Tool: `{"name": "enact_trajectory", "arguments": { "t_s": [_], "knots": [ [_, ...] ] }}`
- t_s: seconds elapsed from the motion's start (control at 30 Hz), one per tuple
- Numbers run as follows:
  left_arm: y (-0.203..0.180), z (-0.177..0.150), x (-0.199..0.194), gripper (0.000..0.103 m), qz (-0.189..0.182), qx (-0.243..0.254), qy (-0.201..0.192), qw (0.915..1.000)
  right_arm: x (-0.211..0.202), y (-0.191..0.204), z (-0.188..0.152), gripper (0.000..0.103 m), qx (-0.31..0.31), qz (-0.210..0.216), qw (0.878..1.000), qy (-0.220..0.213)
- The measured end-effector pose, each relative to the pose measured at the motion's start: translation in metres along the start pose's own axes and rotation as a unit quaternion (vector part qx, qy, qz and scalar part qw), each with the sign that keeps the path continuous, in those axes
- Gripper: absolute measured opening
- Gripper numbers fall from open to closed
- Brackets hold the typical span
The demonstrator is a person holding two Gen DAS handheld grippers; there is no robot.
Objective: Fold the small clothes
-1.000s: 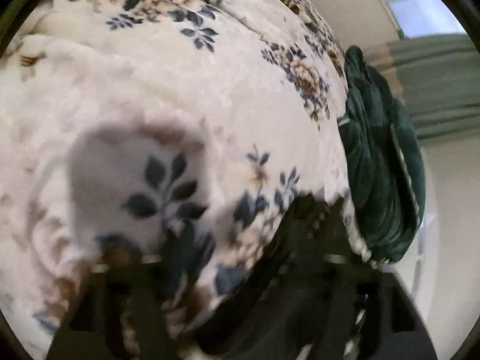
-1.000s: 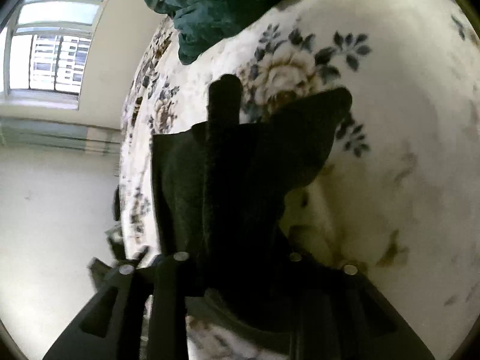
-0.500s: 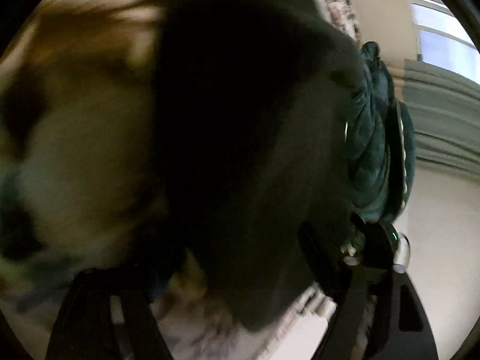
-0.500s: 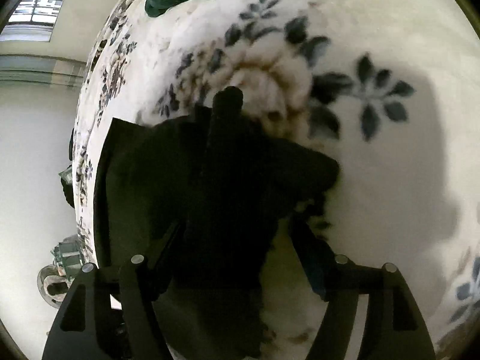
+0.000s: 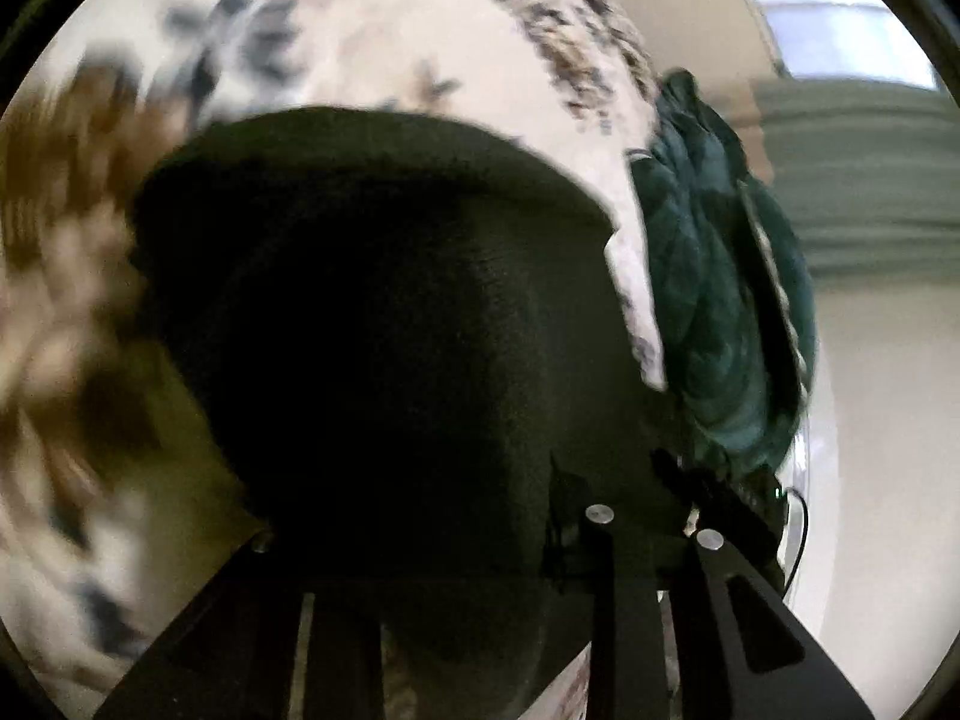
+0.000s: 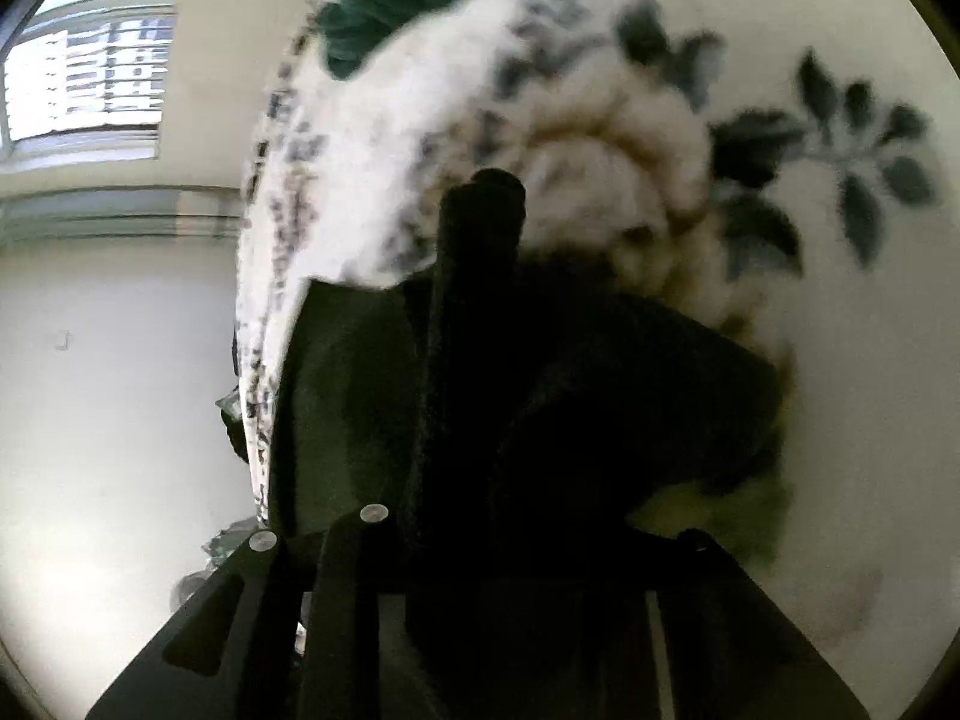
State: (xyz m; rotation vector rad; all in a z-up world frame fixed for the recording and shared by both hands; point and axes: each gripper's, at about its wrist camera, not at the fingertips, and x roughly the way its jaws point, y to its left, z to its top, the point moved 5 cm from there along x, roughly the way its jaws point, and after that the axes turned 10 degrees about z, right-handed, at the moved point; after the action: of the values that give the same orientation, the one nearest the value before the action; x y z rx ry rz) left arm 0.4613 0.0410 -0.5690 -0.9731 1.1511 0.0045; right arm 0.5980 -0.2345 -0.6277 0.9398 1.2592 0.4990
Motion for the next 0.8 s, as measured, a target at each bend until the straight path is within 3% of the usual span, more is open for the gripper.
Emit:
{"name": "enact_trajectory", "arguments": {
  "t_s": [0.13, 0.17, 0.2, 0.23, 0.3, 0.37, 0.43, 0.53, 0.63, 0.67, 0.8],
  "knots": [
    [0.013, 0.036, -0.028, 0.027, -0.014, 0.058, 0.054, 0.9967, -0.036, 0.028, -0.071, 0.024, 0.011, 0.006, 0.998, -0.056],
    [0.021, 0.040, -0.027, 0.036, -0.013, 0.064, 0.065, 0.9957, -0.044, 0.033, -0.096, 0.024, 0.019, 0.003, 0.997, -0.073],
    [0.038, 0.045, -0.026, 0.055, 0.009, 0.070, 0.077, 0.9945, -0.052, 0.033, -0.115, 0.024, 0.032, 0.001, 0.996, -0.083],
    [0.055, 0.055, -0.022, 0.064, 0.036, 0.066, 0.083, 0.9938, -0.053, 0.031, -0.138, 0.027, 0.048, -0.001, 0.995, -0.085],
    [0.079, 0.067, -0.016, 0.065, 0.061, 0.035, 0.090, 0.9934, -0.042, 0.016, -0.171, 0.032, 0.073, -0.025, 0.996, -0.053],
    [0.090, 0.079, -0.018, 0.065, 0.060, 0.011, 0.071, 0.9956, -0.026, -0.010, -0.195, 0.045, 0.103, -0.073, 0.992, -0.003],
    [0.083, 0.091, -0.019, 0.065, 0.069, 0.024, 0.038, 0.9966, -0.034, -0.024, -0.201, 0.056, 0.124, -0.075, 0.989, -0.003],
    [0.063, 0.113, -0.004, 0.066, 0.097, 0.043, 0.004, 0.9944, -0.063, -0.027, -0.194, 0.058, 0.122, -0.078, 0.990, 0.000],
    [0.039, 0.140, 0.030, 0.066, 0.119, 0.069, -0.001, 0.9905, -0.091, -0.016, -0.178, 0.058, 0.071, -0.118, 0.990, -0.004],
    [0.048, 0.144, 0.035, 0.065, 0.132, 0.072, 0.002, 0.9886, -0.097, -0.012, -0.171, 0.058, 0.054, -0.127, 0.990, -0.007],
    [0.055, 0.152, 0.019, 0.065, 0.132, 0.073, 0.001, 0.9886, -0.104, 0.008, -0.123, 0.058, -0.022, -0.153, 0.988, -0.003]
  ]
}}
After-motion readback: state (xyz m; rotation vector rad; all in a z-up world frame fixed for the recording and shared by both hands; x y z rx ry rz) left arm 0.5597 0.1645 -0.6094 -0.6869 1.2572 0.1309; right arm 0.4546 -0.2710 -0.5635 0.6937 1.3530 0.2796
